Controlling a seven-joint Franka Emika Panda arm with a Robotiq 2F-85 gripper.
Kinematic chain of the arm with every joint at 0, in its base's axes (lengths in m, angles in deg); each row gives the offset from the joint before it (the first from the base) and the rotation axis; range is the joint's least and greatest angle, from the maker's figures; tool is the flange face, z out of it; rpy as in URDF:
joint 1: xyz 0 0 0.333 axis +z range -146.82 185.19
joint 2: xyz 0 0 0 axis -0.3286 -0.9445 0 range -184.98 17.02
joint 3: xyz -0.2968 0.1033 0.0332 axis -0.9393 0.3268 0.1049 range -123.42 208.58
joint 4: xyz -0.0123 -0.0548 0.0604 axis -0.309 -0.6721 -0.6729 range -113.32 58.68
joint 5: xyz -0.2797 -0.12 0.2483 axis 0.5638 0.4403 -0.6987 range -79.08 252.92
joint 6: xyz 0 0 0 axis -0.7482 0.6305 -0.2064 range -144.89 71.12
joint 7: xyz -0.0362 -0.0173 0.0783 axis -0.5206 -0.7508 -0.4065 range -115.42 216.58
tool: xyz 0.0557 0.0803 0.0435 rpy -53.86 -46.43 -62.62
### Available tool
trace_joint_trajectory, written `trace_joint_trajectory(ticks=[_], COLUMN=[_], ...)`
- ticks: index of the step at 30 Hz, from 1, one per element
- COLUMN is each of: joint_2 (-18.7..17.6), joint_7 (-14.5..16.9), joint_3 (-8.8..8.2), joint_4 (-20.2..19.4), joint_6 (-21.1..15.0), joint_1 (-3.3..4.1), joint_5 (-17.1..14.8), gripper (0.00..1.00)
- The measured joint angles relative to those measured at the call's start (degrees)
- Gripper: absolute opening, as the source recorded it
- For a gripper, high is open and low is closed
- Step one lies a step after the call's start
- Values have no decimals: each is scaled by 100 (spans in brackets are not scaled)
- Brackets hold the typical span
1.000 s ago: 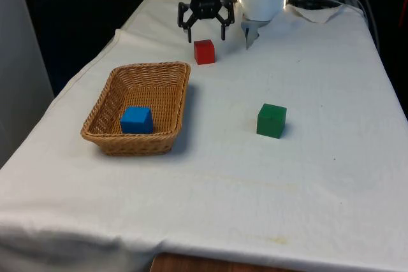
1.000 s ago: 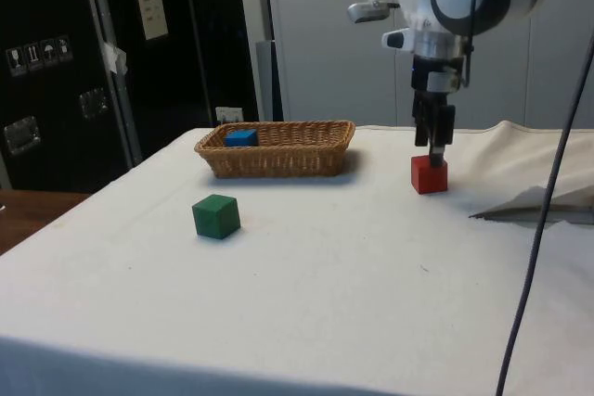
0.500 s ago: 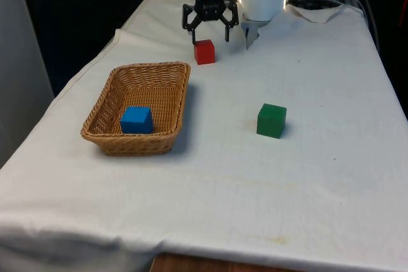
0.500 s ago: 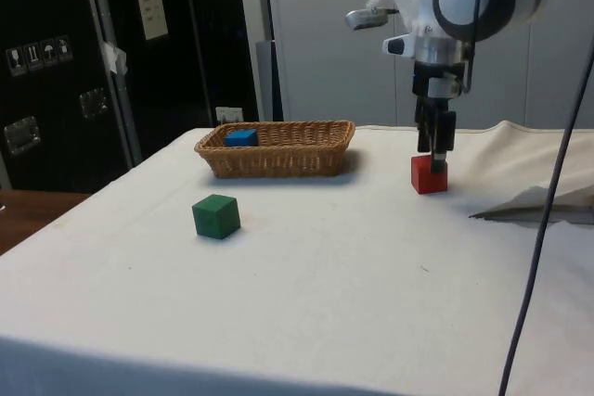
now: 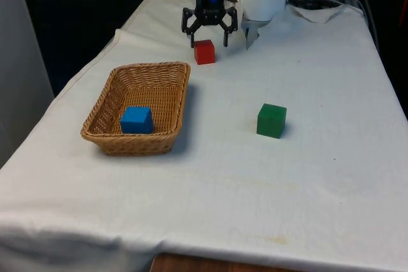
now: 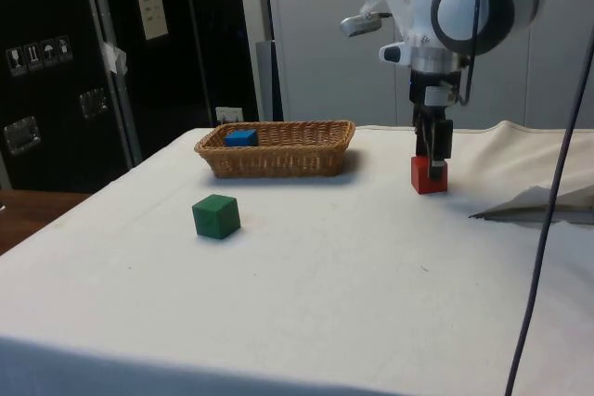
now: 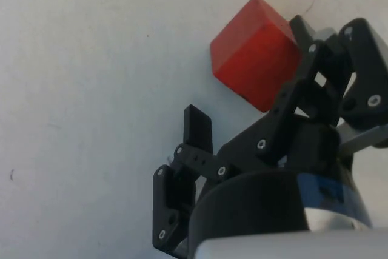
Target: Pick up exactly two blocks and place them into the basket.
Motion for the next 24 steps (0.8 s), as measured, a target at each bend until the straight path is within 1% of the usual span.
trace_joint_trajectory(ticks=[2, 6, 9, 12, 22, 23, 24], joint_2=[-40, -269, -372, -390, -372, -372, -372], joint_7=[-6, -63, -86, -92, -92, -86, -86], joint_3=[6, 63, 80, 80, 57, 52, 40], joint_4=[-6, -6, -17, -23, -29, -23, -17], joint_6=[-34, -258, -384, -435, -435, -430, -430], joint_1=[0, 0, 0, 0, -6, -6, -11], joint_5=[0, 0, 0, 0, 0, 0, 0], gripper=[100, 100, 100, 100, 100, 97, 90])
